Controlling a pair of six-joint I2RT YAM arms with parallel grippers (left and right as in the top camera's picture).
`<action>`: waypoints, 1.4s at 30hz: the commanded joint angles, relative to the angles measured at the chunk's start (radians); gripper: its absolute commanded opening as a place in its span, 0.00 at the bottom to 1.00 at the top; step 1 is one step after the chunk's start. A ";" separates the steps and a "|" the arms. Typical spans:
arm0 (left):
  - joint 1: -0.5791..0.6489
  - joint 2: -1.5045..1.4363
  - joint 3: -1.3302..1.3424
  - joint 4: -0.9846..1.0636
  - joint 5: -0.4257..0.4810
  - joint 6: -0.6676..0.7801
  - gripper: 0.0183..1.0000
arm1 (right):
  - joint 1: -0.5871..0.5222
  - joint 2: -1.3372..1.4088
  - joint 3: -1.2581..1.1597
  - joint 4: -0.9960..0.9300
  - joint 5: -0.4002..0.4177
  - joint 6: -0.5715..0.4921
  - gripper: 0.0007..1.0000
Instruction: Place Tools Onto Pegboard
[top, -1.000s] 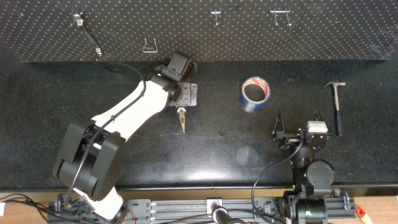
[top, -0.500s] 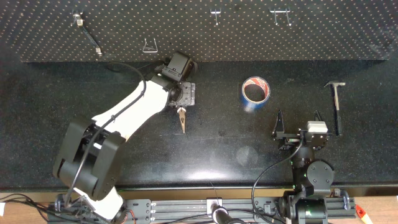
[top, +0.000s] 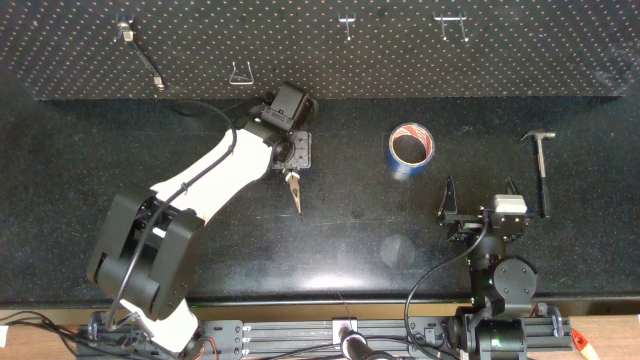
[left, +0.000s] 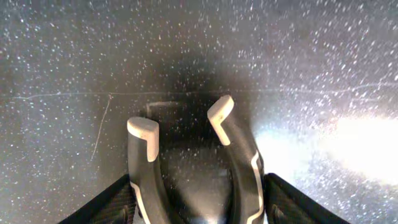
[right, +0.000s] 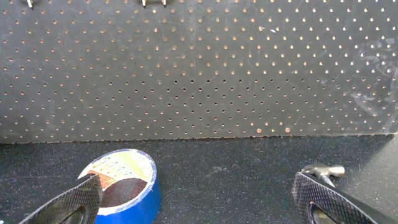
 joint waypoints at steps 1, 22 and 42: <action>0.003 0.023 0.015 0.029 0.019 -0.031 0.63 | -0.005 -0.011 -0.003 -0.005 -0.006 -0.014 1.00; 0.002 0.023 0.015 0.046 0.037 -0.034 0.48 | -0.005 -0.011 -0.003 -0.005 -0.006 -0.014 1.00; 0.002 0.023 0.015 0.047 0.037 -0.034 0.39 | -0.005 -0.011 -0.003 -0.005 -0.006 -0.014 1.00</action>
